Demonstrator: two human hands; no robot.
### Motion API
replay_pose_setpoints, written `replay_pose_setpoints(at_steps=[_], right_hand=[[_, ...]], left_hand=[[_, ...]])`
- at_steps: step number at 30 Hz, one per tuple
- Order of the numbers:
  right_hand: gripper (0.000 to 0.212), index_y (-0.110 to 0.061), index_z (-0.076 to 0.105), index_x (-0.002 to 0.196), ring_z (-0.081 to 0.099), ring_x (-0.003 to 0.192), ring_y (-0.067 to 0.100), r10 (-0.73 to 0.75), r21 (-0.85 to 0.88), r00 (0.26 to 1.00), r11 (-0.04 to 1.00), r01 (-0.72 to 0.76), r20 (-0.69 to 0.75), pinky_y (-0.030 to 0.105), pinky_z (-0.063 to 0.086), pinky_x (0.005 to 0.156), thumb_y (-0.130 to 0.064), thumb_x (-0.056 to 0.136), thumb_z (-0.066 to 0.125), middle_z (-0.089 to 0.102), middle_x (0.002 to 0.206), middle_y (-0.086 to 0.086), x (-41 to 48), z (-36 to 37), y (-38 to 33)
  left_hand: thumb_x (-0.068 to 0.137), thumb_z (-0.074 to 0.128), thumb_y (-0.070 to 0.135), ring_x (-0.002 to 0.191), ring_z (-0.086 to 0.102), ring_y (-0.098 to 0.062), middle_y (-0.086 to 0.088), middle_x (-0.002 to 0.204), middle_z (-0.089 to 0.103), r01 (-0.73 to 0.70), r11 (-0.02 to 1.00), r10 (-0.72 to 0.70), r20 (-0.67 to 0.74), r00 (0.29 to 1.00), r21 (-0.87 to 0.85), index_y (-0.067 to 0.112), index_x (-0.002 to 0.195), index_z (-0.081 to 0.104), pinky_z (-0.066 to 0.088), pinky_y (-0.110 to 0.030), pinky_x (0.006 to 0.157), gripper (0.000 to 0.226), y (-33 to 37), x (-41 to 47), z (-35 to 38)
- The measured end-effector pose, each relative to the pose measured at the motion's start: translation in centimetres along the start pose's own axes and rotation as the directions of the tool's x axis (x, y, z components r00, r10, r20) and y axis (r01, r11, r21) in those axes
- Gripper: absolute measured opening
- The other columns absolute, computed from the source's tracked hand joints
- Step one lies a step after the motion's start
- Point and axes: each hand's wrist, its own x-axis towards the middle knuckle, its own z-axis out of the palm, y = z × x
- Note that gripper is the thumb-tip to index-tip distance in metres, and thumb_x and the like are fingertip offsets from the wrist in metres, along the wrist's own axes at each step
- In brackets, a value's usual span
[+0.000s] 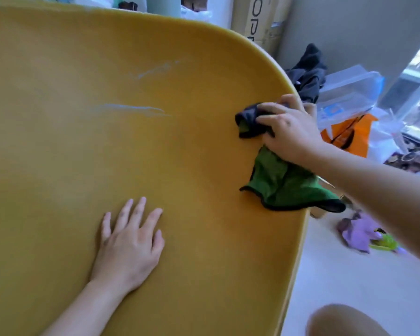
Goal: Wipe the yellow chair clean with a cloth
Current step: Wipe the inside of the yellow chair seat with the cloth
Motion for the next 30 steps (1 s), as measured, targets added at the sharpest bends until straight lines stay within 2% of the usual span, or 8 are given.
replay_pose_setpoints(at_steps=[3, 10, 14, 17, 21, 24, 27, 30], right_hand=[[0.033, -0.020, 0.065, 0.107, 0.036, 0.126, 0.032, 0.146, 0.122, 0.986, 0.983, -0.135, -0.083, 0.045, 0.034, 0.093, -0.027, 0.076, 0.055, 0.048, 0.141, -0.005, -0.7, 3.3, -6.5], [0.051, -0.038, 0.046, 0.136, 0.029, 0.135, 0.020, -0.447, 0.461, 0.860, 0.834, 0.301, 0.246, 0.041, 0.034, 0.094, -0.028, 0.087, 0.051, 0.030, 0.154, -0.016, -4.3, 4.2, -18.7], [0.048, -0.033, 0.045, 0.132, 0.027, 0.137, 0.023, 0.022, 0.102, 0.980, 0.994, -0.043, 0.198, 0.043, 0.031, 0.095, -0.031, 0.084, 0.051, 0.026, 0.156, -0.016, -1.1, 3.6, -8.0], [0.048, -0.021, 0.044, 0.128, 0.025, 0.136, 0.028, 0.148, 0.206, 0.976, 0.962, -0.180, 0.160, 0.045, 0.033, 0.095, -0.030, 0.082, 0.052, 0.023, 0.156, -0.009, -1.1, 4.5, -13.5], [0.039, -0.029, 0.044, 0.131, 0.022, 0.138, 0.021, -0.352, 0.616, 0.896, 0.779, 0.119, 0.271, 0.048, 0.033, 0.098, -0.033, 0.093, 0.047, 0.016, 0.159, -0.015, -3.4, 4.9, -28.3], [0.052, -0.037, 0.036, 0.142, 0.021, 0.140, 0.018, -0.483, 0.529, 0.816, 0.804, 0.271, 0.317, 0.047, 0.033, 0.099, -0.036, 0.091, 0.048, 0.016, 0.159, -0.020, -3.0, 3.7, -25.2], [0.052, -0.039, 0.037, 0.138, 0.027, 0.136, 0.019, -0.087, 0.199, 0.926, 0.980, 0.013, 0.366, 0.045, 0.035, 0.095, -0.048, 0.088, 0.047, 0.024, 0.155, -0.024, -2.6, 3.6, -15.4], [0.039, -0.027, 0.045, 0.122, 0.031, 0.126, 0.029, 0.267, 0.188, 0.935, 0.931, -0.313, 0.235, 0.045, 0.035, 0.089, -0.044, 0.087, 0.048, 0.032, 0.150, -0.014, -2.2, 3.8, -14.3]], left_hand=[[0.081, 0.030, 0.043, 0.135, 0.036, -0.023, -0.003, 0.145, 0.044, -0.027, 0.998, 0.022, -0.087, 0.996, -0.058, 0.029, 0.122, 0.055, 0.026, -0.053, 0.106, 0.050, 0.0, 0.0, 0.1], [0.072, 0.043, 0.028, 0.121, 0.045, -0.021, -0.002, 0.133, 0.052, -0.041, 0.968, -0.047, -0.337, 0.940, -0.249, 0.024, 0.120, 0.054, 0.036, -0.043, 0.093, 0.049, -0.3, -0.6, -1.0], [0.076, 0.039, 0.029, 0.118, 0.048, -0.023, -0.003, 0.131, 0.055, 0.010, 0.947, -0.124, -0.335, 0.934, -0.322, 0.024, 0.118, 0.059, 0.039, -0.042, 0.094, 0.047, -0.8, -0.1, -0.3], [0.077, 0.043, 0.021, 0.114, 0.050, -0.018, -0.006, 0.126, 0.055, -0.158, 0.866, -0.088, -0.455, 0.886, -0.475, 0.021, 0.123, 0.052, 0.035, -0.029, 0.102, 0.047, -0.6, -0.1, -0.7], [0.073, 0.035, 0.018, 0.106, 0.049, -0.008, -0.003, 0.116, 0.053, -0.096, 0.767, -0.269, -0.454, 0.849, -0.635, 0.010, 0.115, 0.063, 0.034, -0.015, 0.099, 0.051, -2.6, 0.2, -2.5], [0.078, 0.032, 0.030, 0.105, 0.055, -0.015, -0.002, 0.117, 0.056, 0.026, 0.815, -0.214, -0.260, 0.942, -0.579, 0.021, 0.120, 0.063, 0.041, -0.026, 0.095, 0.053, -4.4, 0.0, -3.8], [0.093, 0.031, 0.041, 0.135, 0.033, -0.016, 0.005, 0.149, 0.035, -0.044, 0.960, 0.044, -0.004, 0.999, -0.278, 0.035, 0.141, 0.037, 0.023, -0.034, 0.112, 0.049, -3.4, -1.2, -4.5], [0.098, 0.034, 0.037, 0.142, 0.017, -0.012, 0.009, 0.156, 0.018, 0.040, 0.922, -0.039, 0.009, 0.999, -0.386, 0.035, 0.146, 0.025, 0.013, -0.030, 0.116, 0.049, -2.5, -0.2, -5.0]])
